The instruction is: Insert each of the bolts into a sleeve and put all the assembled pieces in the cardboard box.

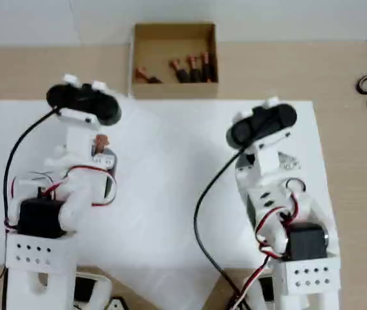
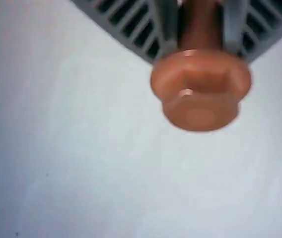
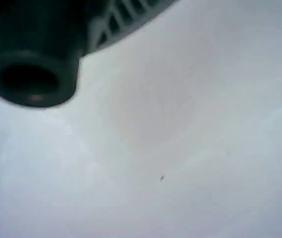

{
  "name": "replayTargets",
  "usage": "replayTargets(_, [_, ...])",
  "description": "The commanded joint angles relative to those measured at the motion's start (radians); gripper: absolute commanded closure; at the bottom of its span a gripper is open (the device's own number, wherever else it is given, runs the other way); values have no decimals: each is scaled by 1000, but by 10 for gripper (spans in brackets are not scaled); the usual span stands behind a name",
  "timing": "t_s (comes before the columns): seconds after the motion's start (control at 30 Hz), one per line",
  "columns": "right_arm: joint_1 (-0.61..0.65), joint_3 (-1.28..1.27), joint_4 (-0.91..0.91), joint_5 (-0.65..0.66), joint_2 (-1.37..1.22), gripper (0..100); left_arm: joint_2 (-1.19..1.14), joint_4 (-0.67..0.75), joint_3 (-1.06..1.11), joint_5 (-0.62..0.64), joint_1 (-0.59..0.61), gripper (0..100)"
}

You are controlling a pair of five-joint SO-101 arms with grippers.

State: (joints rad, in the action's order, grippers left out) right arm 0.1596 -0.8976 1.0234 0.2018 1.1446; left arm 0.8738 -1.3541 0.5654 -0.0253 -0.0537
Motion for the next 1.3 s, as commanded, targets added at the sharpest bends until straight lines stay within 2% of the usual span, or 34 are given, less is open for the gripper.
replayTargets(0.0, [-5, -64, -65, 12, 73, 995, 26, 29, 4, 6, 0, 995])
replayTargets(0.27, [-4, -235, -163, 12, 182, 995, 26, 29, 12, 8, 0, 995])
replayTargets(0.67, [-2, -402, -166, 5, 361, 995, 26, 43, 39, 8, -8, 995])
replayTargets(0.93, [111, -480, -156, 6, 479, 995, 25, 43, 39, 8, -6, 995])
replayTargets(1.27, [111, -546, -165, 6, 496, 995, 26, 75, 84, 8, -8, 995])
